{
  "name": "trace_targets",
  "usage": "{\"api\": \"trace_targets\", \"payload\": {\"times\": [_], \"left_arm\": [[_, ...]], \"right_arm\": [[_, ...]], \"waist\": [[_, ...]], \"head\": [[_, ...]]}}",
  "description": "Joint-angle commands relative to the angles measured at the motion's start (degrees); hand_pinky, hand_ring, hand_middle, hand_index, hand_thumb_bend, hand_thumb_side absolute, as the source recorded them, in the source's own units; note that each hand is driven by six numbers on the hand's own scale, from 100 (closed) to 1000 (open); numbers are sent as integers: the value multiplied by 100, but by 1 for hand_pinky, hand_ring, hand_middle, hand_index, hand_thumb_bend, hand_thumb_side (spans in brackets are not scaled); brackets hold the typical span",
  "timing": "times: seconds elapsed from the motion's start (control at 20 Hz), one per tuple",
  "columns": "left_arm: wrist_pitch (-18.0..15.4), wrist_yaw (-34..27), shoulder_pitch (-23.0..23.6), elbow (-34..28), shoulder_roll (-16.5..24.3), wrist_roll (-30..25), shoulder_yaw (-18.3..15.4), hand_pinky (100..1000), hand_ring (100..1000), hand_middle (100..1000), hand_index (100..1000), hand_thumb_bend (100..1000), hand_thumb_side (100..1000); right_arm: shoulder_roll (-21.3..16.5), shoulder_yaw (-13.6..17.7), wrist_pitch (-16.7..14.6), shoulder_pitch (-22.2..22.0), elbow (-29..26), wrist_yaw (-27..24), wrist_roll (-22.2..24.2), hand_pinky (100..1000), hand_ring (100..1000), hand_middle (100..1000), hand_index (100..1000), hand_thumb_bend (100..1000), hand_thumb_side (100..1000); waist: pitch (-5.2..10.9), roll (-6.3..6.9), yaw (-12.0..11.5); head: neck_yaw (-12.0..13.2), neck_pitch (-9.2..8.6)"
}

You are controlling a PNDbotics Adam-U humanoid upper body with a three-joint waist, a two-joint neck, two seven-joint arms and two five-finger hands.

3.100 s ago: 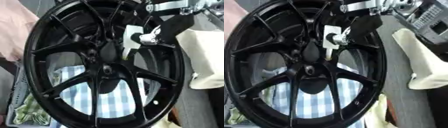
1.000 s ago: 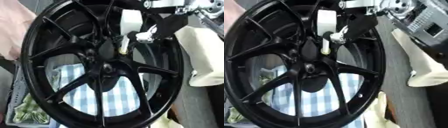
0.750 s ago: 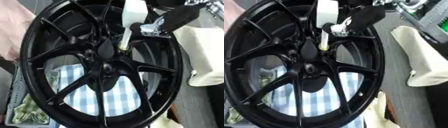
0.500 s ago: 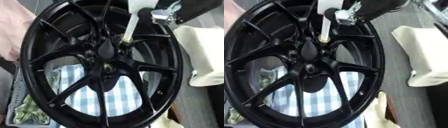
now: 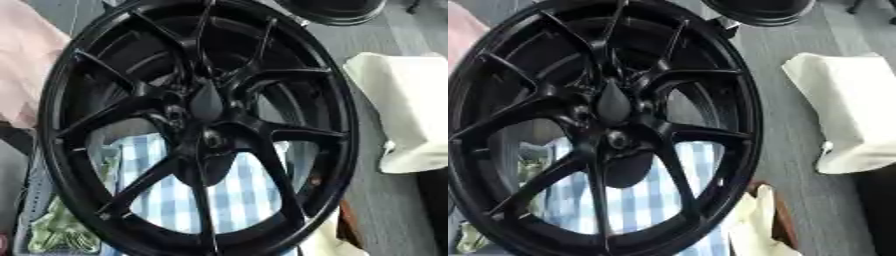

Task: Pull the pin out of the wheel hub.

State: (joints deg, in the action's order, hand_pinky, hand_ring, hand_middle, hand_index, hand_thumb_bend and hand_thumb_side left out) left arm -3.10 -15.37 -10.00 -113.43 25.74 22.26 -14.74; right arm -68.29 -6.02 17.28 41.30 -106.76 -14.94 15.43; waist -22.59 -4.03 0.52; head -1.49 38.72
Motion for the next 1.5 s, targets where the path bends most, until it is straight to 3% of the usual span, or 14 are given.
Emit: {"api": "trace_targets", "payload": {"times": [0.05, 0.25, 0.45, 0.55, 0.75, 0.8, 0.9, 1.05, 1.2, 1.3, 1.5], "left_arm": [[-24, 34, 25, -116, 149, 56, -95, 758, 758, 664, 727, 195, 772], [-48, 58, 52, -116, 151, 114, -113, 757, 757, 663, 727, 195, 766], [-62, 82, 105, -116, 143, 153, -133, 757, 757, 664, 727, 194, 765], [-66, 86, 121, -116, 135, 166, -140, 757, 757, 663, 728, 194, 763], [-62, 78, 138, -116, 112, 171, -133, 756, 758, 664, 728, 194, 764], [-59, 74, 142, -116, 105, 171, -132, 756, 758, 664, 728, 194, 764], [-56, 67, 151, -116, 92, 175, -133, 756, 758, 664, 728, 195, 763], [-55, 60, 161, -116, 78, 176, -134, 756, 758, 664, 729, 195, 762], [-52, 53, 169, -116, 71, 176, -133, 755, 758, 664, 728, 196, 762], [-49, 56, 170, -116, 70, 170, -130, 755, 758, 664, 728, 196, 763], [-44, 60, 168, -116, 62, 156, -121, 755, 758, 664, 728, 196, 764]], "right_arm": [[-617, 718, -227, -630, 233, -204, -532, 734, 734, 346, 529, 100, 419], [-694, 1270, -534, -1656, 430, -214, -1001, 748, 743, 369, 551, 100, 395], [-490, 1706, -824, -2505, 565, 145, -1308, 762, 762, 419, 594, 100, 372], [-321, 1859, -909, -2876, 628, 407, -1380, 775, 774, 455, 630, 100, 247], [64, 2031, -983, -3439, 750, 918, -1392, 817, 833, 656, 771, 100, 147], [142, 2053, -986, -3531, 781, 1025, -1365, 830, 856, 724, 812, 100, 100], [308, 2090, -980, -3705, 859, 1170, -1281, 852, 891, 802, 842, 145, 100], [452, 2162, -851, -3848, 1005, 1308, -1299, 859, 901, 808, 834, 172, 178], [550, 2226, -739, -3897, 1060, 1314, -1457, 856, 891, 784, 819, 140, 144], [592, 2274, -773, -3879, 1007, 1219, -1595, 855, 882, 766, 821, 100, 100], [617, 2337, -922, -3768, 804, 934, -1902, 848, 863, 731, 826, 100, 100]], "waist": [[192, 84, 80], [230, 253, 250], [261, 405, 385], [274, 466, 437], [300, 551, 499], [305, 565, 506], [318, 594, 517], [337, 621, 529], [347, 625, 531], [351, 620, 529], [355, 601, 511]], "head": [[134, -72], [333, -54], [510, -38], [586, -40], [665, -44], [676, -47], [703, -52], [725, -64], [729, -70], [738, -71], [719, -60]]}}
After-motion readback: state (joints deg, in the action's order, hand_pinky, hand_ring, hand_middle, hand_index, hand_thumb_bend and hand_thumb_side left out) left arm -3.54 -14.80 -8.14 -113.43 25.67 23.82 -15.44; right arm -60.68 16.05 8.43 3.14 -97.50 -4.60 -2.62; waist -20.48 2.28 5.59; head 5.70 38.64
